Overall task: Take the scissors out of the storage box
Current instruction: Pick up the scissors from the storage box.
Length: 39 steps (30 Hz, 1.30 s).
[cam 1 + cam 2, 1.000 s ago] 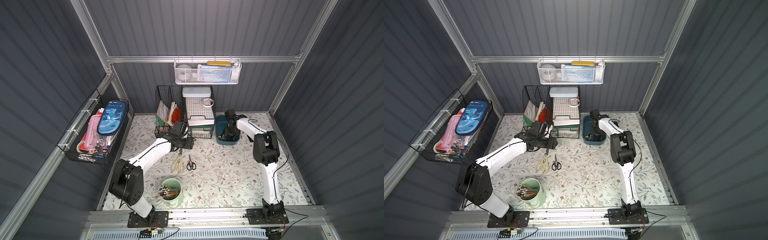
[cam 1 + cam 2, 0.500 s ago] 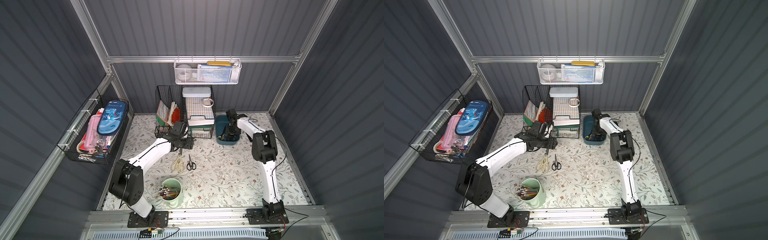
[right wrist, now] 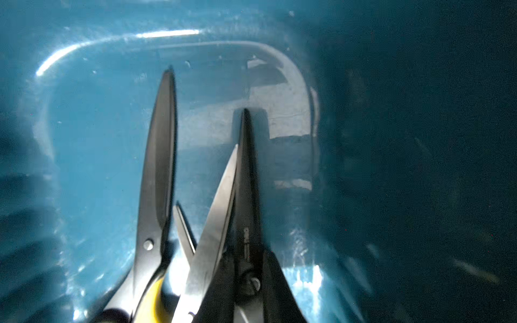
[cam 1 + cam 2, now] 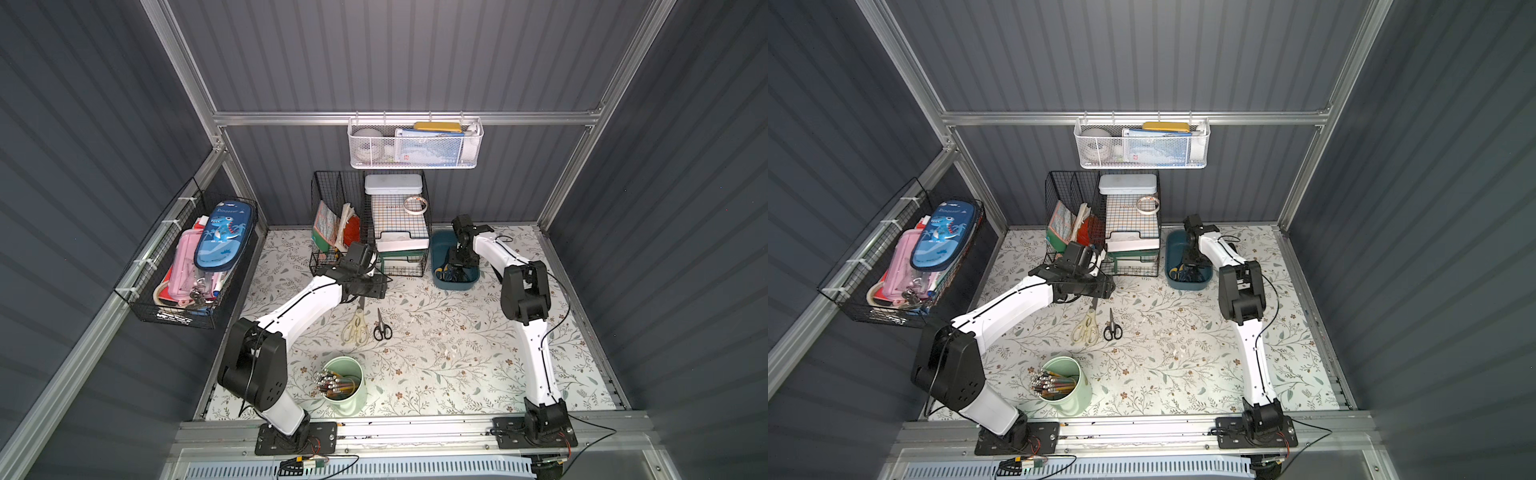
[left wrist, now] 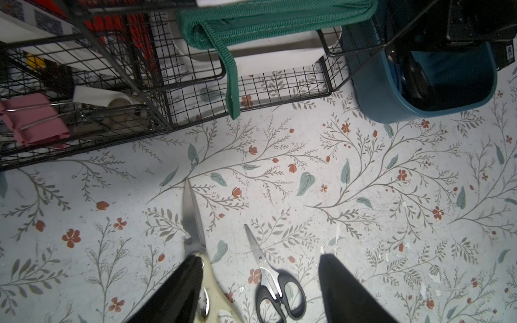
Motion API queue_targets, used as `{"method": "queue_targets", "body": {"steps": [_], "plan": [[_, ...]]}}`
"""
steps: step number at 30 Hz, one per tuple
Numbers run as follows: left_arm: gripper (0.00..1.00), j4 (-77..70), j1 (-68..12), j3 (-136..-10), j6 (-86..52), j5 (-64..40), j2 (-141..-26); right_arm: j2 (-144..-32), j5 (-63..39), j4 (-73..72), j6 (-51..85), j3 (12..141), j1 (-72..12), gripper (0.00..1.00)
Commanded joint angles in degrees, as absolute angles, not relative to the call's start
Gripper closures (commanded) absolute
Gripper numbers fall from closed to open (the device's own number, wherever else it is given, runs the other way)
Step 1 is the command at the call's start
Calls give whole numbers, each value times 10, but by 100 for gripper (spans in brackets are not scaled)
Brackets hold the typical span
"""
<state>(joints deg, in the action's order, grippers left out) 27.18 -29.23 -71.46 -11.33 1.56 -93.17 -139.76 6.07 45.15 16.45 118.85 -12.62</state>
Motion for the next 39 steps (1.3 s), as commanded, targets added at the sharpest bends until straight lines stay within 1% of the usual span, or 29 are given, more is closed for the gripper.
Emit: {"method": "queue_targets", "body": {"steps": [1, 8, 15, 20, 25, 31, 32, 39], "plan": [[29, 283, -293, -727, -104, 8, -933, -1377, 53, 457, 166, 1152, -127, 97], [30, 296, -336, -776, -86, 15, -942, -1305, 68, 446, 151, 1146, -127, 99], [30, 274, -360, -783, -89, -28, -936, -1268, 66, 445, 150, 1126, -128, 100], [30, 224, -380, -785, -130, -87, -942, -1227, 56, 442, 162, 1091, -138, 100], [30, 163, -413, -788, -182, -114, -966, -1168, 40, 414, 189, 1016, -147, 100], [30, 130, -468, -807, -231, -116, -1033, -1124, 37, 406, 205, 963, -165, 100], [30, 124, -474, -827, -239, -114, -1040, -1121, 35, 405, 208, 957, -168, 100], [30, 90, -481, -823, -271, -110, -1059, -1093, 23, 393, 223, 912, -195, 100]]}}
